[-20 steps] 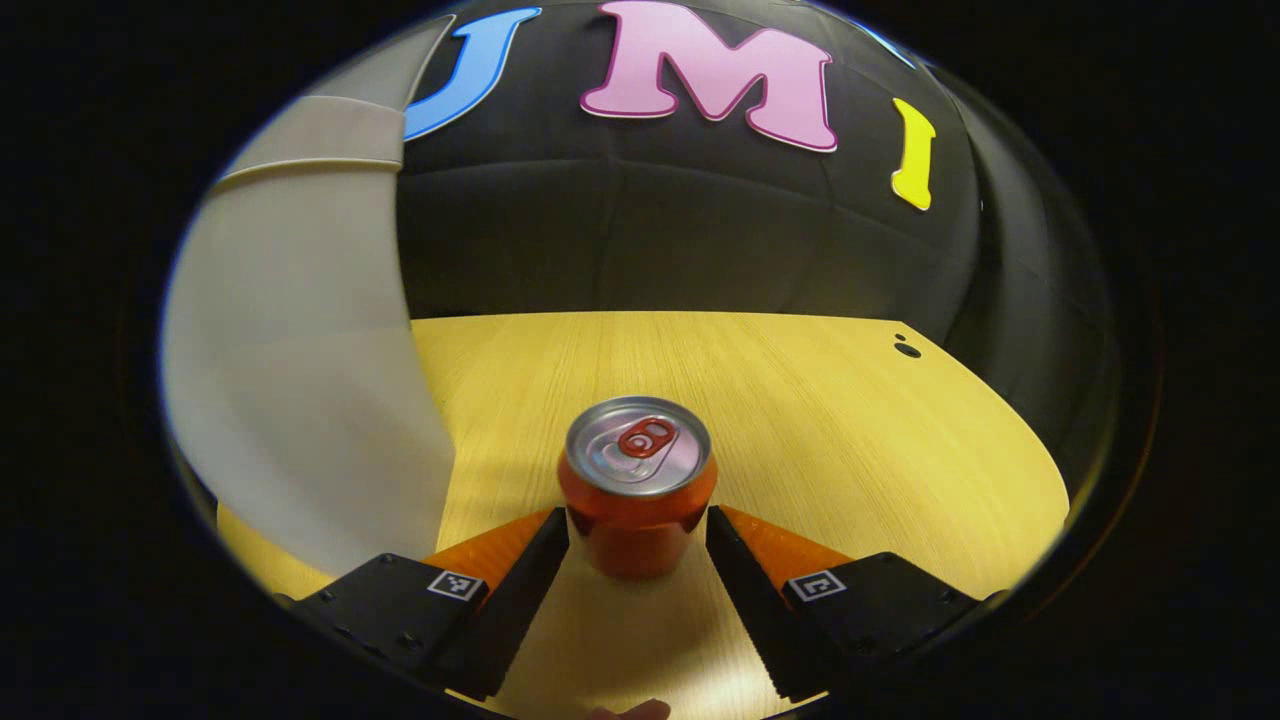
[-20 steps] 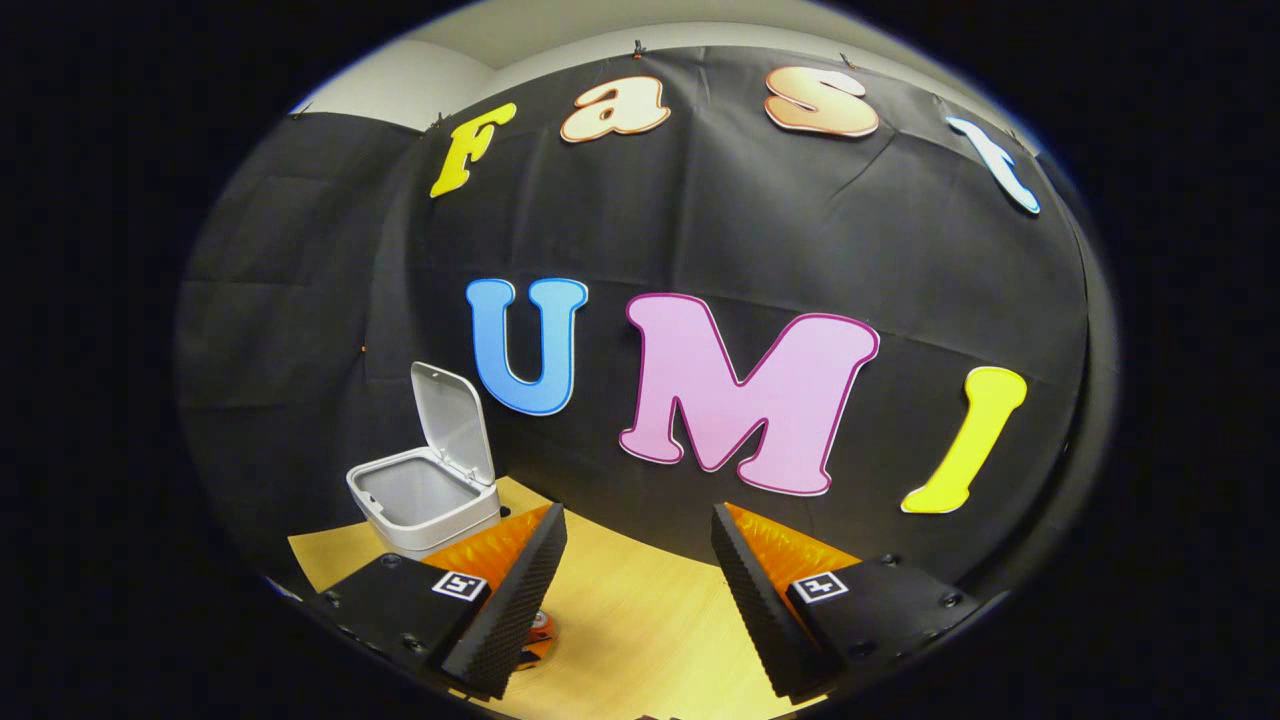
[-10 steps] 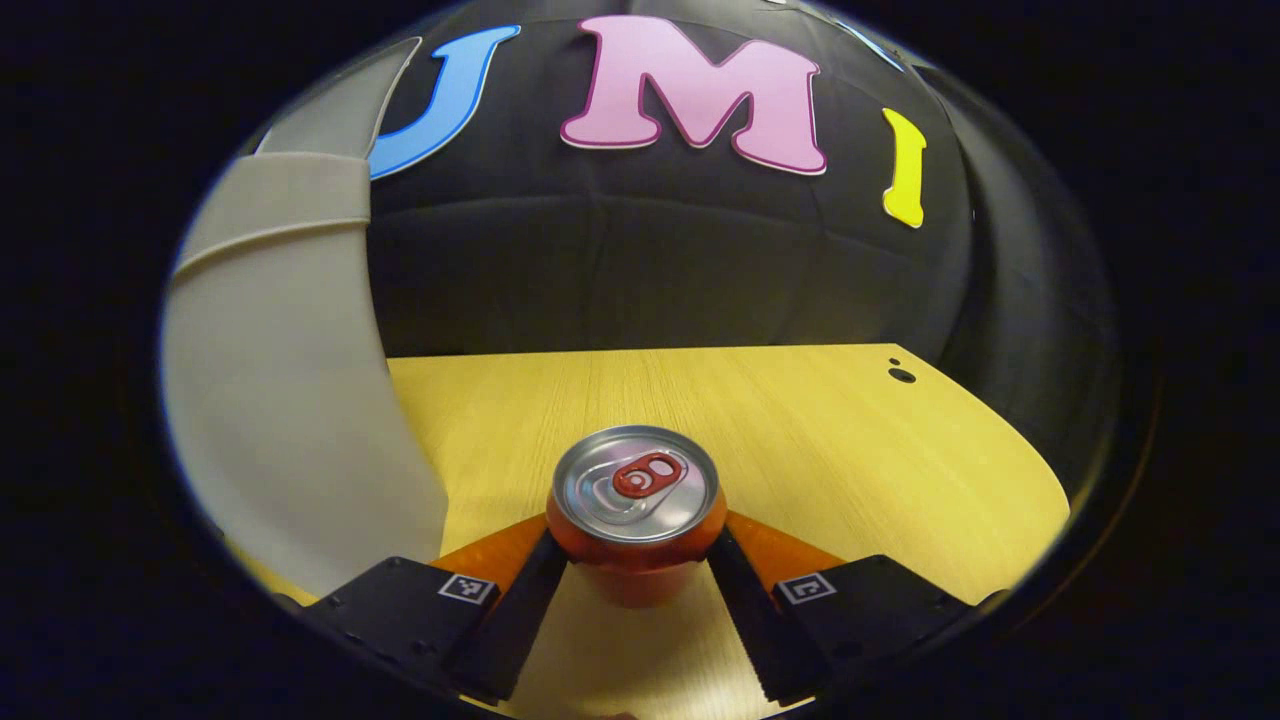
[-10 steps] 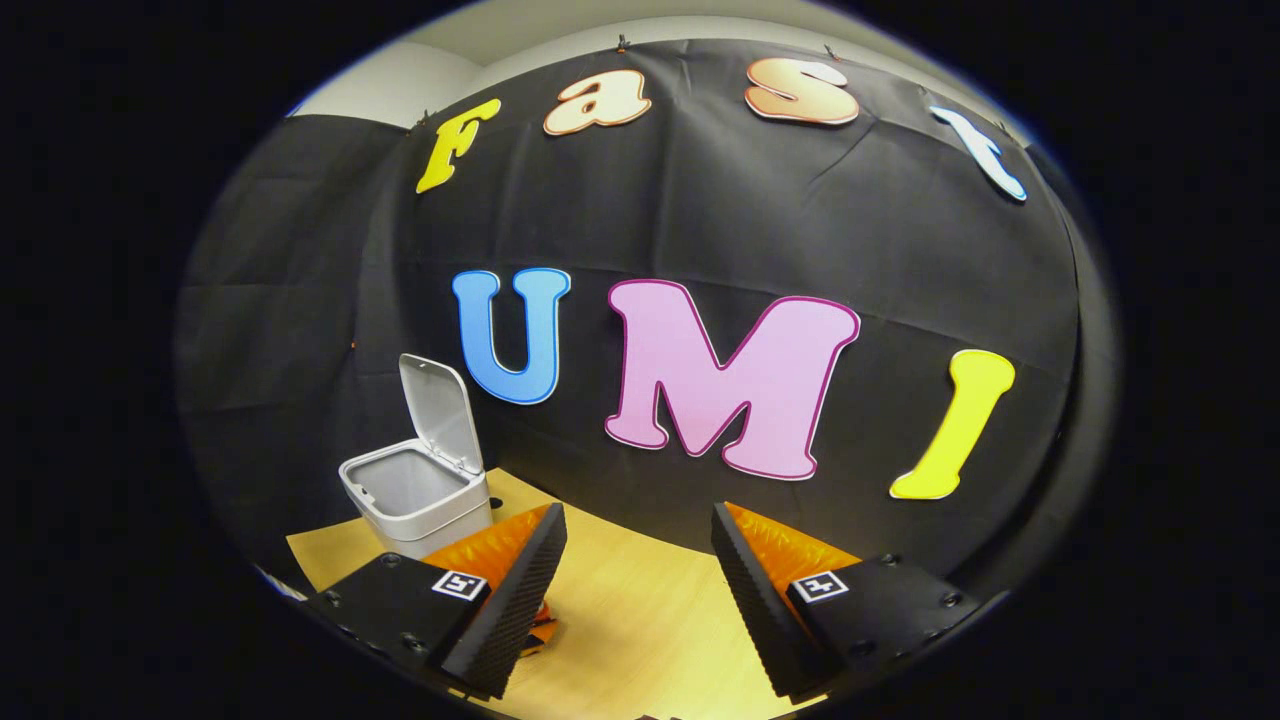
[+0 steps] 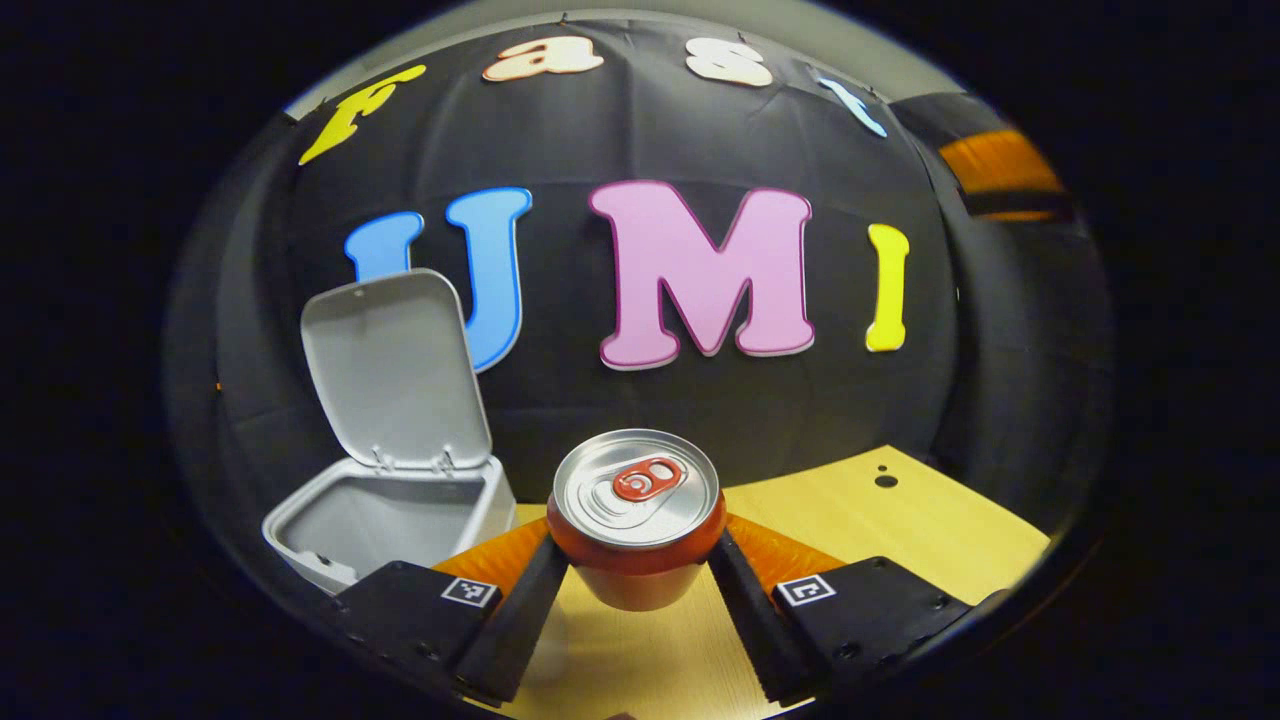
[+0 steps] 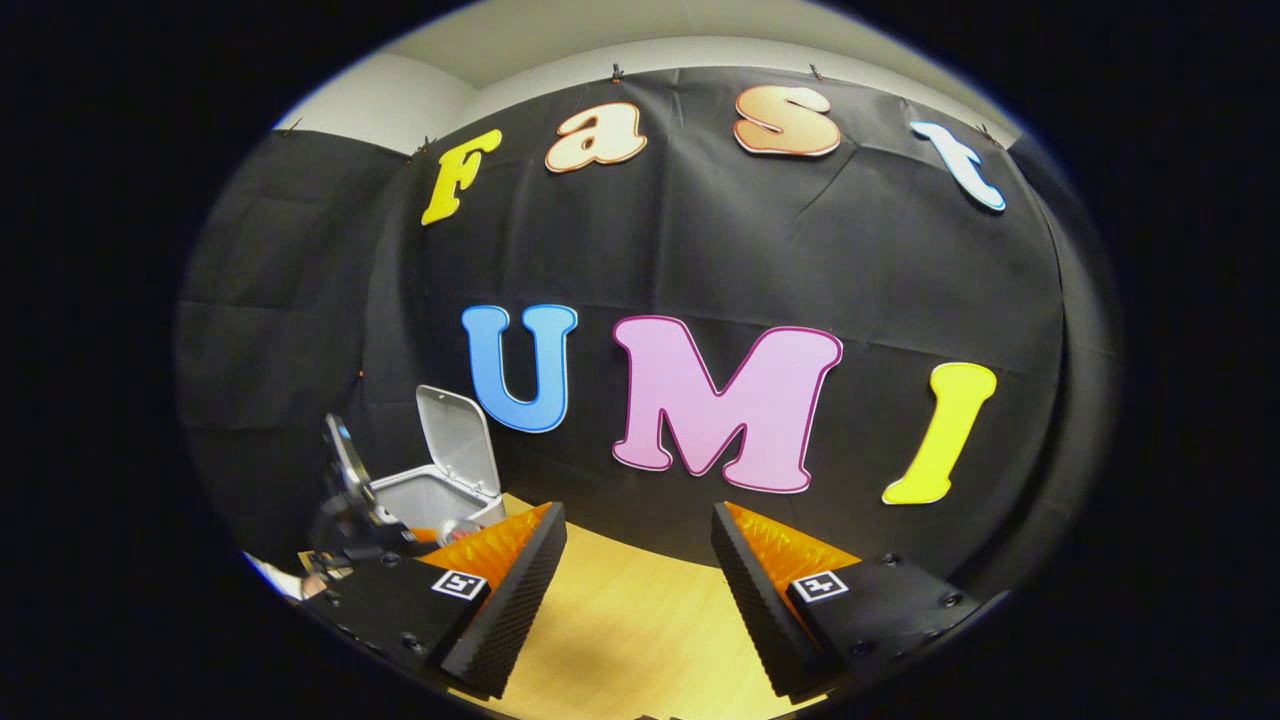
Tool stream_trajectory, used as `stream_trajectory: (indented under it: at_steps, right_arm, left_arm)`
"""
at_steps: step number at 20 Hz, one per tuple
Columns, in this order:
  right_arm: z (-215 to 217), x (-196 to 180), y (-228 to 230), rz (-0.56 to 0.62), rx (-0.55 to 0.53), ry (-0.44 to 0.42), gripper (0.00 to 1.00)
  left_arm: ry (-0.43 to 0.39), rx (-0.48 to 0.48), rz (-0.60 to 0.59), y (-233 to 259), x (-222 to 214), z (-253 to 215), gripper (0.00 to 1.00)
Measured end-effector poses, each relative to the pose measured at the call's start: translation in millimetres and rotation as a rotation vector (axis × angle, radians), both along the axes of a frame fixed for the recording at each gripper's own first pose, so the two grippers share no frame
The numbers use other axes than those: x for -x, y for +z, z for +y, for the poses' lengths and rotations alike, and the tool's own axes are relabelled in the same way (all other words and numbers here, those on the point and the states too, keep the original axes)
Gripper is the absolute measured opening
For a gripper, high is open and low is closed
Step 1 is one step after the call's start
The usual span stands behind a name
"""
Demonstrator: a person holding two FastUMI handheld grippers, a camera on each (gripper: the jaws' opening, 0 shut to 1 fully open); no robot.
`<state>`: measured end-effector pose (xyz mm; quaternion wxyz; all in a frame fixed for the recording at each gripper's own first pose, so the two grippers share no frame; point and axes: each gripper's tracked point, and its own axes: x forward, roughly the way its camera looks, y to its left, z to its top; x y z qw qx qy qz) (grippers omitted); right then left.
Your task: Press the lid of the desktop garbage bin to open it, pick up the crumpled paper on the desktop and throw it into the bin, then pick up the pop can on the desktop and drop it into the bin, and finally close the garbage bin lid.
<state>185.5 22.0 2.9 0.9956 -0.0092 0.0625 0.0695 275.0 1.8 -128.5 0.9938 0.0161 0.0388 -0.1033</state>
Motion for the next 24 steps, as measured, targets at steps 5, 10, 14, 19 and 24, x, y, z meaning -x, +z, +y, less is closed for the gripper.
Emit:
stream_trajectory:
  at_steps: [5, 10, 14, 19, 24]
  right_arm:
    - [5.0, 13.7, 11.8, -0.036, -0.063, -0.007, 0.94]
    - [7.0, 22.7, 14.8, -0.055, -0.052, -0.009, 0.94]
    - [0.6, 34.7, -0.4, -0.027, 0.002, -0.028, 0.94]
    - [-10.9, 36.5, 4.9, -0.024, -0.056, -0.062, 0.94]
    - [-26.7, 40.8, 0.1, -0.027, -0.078, -0.106, 0.94]
  left_arm:
    - [0.149, -0.001, -0.030, 59.3, -11.7, 99.7, 0.86]
    - [0.223, -0.049, 0.120, 18.9, -45.6, 159.7, 0.86]
    - [0.264, -0.039, 0.207, -10.0, -55.5, 173.0, 0.89]
    - [0.249, -0.074, 0.095, 30.5, -60.5, 171.2, 0.95]
    - [0.256, 0.051, 0.000, 97.9, -68.7, 184.0, 0.97]
